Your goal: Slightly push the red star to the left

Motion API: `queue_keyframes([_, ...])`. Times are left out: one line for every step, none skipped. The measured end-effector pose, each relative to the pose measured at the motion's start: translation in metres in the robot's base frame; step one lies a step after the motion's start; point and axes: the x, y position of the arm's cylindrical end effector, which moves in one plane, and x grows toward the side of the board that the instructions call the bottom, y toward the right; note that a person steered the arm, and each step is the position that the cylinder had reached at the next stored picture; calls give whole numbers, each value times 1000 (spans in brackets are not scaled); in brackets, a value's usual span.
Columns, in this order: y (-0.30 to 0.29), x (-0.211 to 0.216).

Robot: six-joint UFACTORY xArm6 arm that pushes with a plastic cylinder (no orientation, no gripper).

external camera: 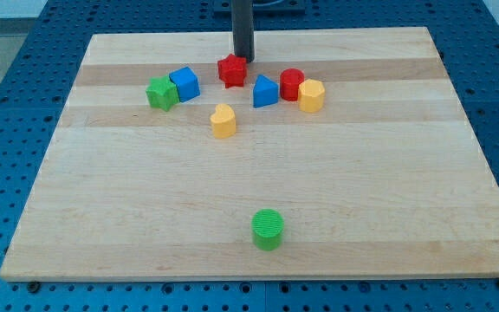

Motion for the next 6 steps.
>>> queue_keyframes([25, -4])
queue_keyframes([38, -4])
queue_keyframes([62, -2])
queue_keyframes([65, 1])
queue_keyframes([61, 24])
queue_keyframes([27, 27])
